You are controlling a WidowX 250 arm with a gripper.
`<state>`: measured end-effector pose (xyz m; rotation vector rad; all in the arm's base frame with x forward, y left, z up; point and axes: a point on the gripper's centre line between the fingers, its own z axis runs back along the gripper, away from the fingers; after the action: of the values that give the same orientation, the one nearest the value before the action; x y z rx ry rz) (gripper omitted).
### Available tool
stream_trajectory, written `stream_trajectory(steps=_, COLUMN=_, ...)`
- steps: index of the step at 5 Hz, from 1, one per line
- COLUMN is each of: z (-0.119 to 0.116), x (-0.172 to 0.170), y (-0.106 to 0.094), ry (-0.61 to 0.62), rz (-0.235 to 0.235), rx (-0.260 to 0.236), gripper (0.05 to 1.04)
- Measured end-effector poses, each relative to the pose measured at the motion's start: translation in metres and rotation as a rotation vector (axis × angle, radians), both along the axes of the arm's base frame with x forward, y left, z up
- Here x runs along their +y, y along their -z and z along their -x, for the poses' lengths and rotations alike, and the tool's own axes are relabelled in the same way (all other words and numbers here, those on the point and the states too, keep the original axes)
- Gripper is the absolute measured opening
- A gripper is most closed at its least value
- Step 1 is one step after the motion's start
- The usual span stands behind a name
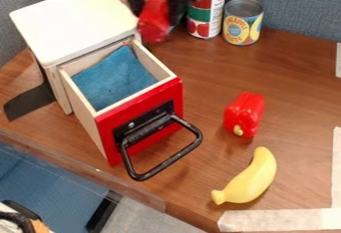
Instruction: Move the red object out from the drawer and place it on the table beside red bell pepper.
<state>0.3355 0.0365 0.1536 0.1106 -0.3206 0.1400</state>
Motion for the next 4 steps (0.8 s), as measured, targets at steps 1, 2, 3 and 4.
stream_trajectory(steps=1, z=-0.028, x=-0.010, y=0.004, ry=0.005, rz=0.012, rx=0.012, gripper=0.742)
stream_trajectory(steps=2, z=-0.049, x=-0.020, y=0.025, ry=0.016, rz=0.015, rx=0.050, gripper=0.742)
stream_trajectory(steps=3, z=-0.067, x=-0.031, y=0.050, ry=0.035, rz=0.030, rx=0.092, gripper=0.742)
stream_trajectory(steps=4, z=-0.081, x=-0.047, y=0.073, ry=0.060, rz=0.026, rx=0.120, gripper=0.742)
